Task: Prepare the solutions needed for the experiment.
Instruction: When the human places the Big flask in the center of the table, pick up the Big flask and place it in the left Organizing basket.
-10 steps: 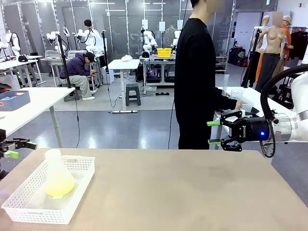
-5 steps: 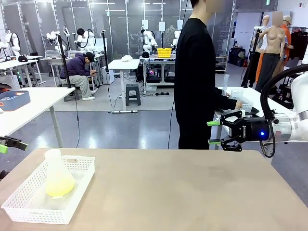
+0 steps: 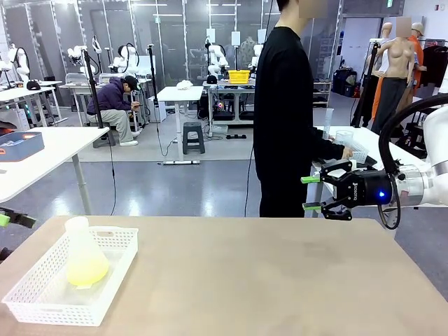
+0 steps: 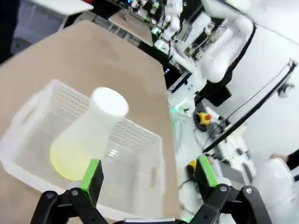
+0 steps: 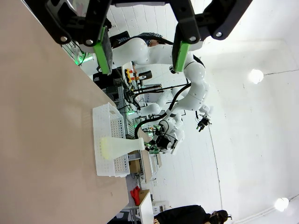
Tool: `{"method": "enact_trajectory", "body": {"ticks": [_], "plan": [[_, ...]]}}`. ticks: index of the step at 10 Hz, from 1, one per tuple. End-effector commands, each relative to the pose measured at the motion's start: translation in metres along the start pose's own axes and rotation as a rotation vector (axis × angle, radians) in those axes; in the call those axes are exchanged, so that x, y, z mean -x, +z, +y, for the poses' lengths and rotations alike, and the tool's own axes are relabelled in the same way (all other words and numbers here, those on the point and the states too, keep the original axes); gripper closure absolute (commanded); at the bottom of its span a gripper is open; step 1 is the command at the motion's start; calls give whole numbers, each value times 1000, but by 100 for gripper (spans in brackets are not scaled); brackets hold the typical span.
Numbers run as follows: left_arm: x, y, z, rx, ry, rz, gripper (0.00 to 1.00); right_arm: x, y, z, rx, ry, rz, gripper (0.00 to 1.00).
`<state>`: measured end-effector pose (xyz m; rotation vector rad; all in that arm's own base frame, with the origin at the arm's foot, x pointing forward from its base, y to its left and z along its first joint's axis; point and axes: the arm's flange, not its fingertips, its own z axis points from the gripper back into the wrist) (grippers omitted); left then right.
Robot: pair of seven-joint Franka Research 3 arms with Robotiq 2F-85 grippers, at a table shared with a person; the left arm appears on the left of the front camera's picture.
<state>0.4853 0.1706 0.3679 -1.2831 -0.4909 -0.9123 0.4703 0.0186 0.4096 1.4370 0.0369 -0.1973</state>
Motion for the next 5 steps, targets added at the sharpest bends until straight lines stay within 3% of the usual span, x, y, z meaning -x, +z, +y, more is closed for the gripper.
{"method": "enact_trajectory", "body": {"ticks": [1,2,4,5], "plan": [[-1,-1,-35,96,303,-21,0,0,0,1,2,1,1,34],[3,-3,-35,109,454,-42,0,0,0,1,2,1,1,34],[4,-12,-37,164,717,-224,0,0,0,1,2,1,1,34],[2,-18,-35,166,755,-305,0,0,0,1,2,1,1,34]]}}
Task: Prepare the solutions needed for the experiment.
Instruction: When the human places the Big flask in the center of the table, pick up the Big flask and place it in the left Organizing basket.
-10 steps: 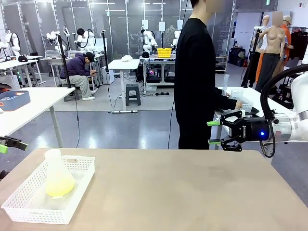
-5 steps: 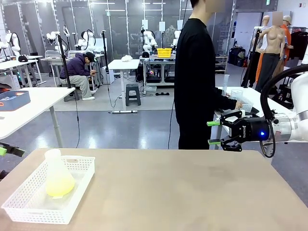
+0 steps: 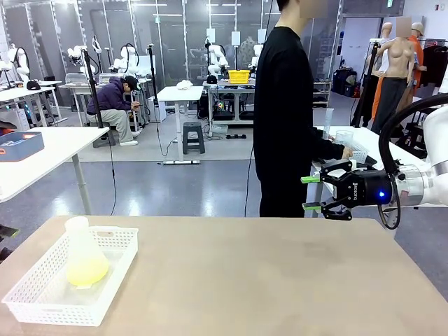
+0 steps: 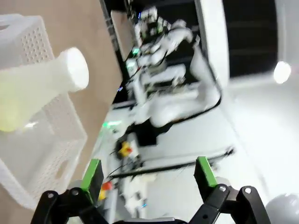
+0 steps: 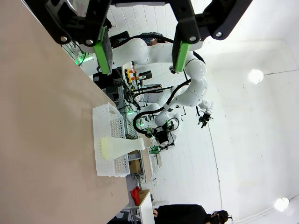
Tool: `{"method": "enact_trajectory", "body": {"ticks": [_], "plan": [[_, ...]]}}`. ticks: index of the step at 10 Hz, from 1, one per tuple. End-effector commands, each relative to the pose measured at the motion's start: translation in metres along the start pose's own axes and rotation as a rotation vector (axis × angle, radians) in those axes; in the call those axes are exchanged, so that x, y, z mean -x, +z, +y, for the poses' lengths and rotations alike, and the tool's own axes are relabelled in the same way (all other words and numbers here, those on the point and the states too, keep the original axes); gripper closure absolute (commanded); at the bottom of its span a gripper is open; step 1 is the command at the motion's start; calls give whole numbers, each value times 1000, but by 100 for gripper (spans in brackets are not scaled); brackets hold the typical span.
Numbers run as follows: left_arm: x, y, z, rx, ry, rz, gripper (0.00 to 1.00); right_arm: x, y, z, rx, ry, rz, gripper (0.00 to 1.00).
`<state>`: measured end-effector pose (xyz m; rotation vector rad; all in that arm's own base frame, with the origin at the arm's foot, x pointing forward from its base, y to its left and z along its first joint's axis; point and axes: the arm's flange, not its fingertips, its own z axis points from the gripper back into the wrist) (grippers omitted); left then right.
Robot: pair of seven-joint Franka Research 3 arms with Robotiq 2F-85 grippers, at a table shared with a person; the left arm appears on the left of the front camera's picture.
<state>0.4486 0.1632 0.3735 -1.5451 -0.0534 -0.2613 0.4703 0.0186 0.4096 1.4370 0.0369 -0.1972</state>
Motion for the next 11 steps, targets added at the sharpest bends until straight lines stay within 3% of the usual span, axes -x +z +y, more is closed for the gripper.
{"method": "enact_trajectory", "body": {"ticks": [1,2,4,11], "plan": [[-8,-14,-5,78,83,-169,0,0,0,1,2,1,1,34],[-12,-16,-1,89,108,-211,0,0,0,1,2,1,1,34],[-7,-6,5,83,106,-130,0,0,0,1,2,1,1,34],[-7,-6,5,83,106,-130,0,0,0,1,2,1,1,34]]}}
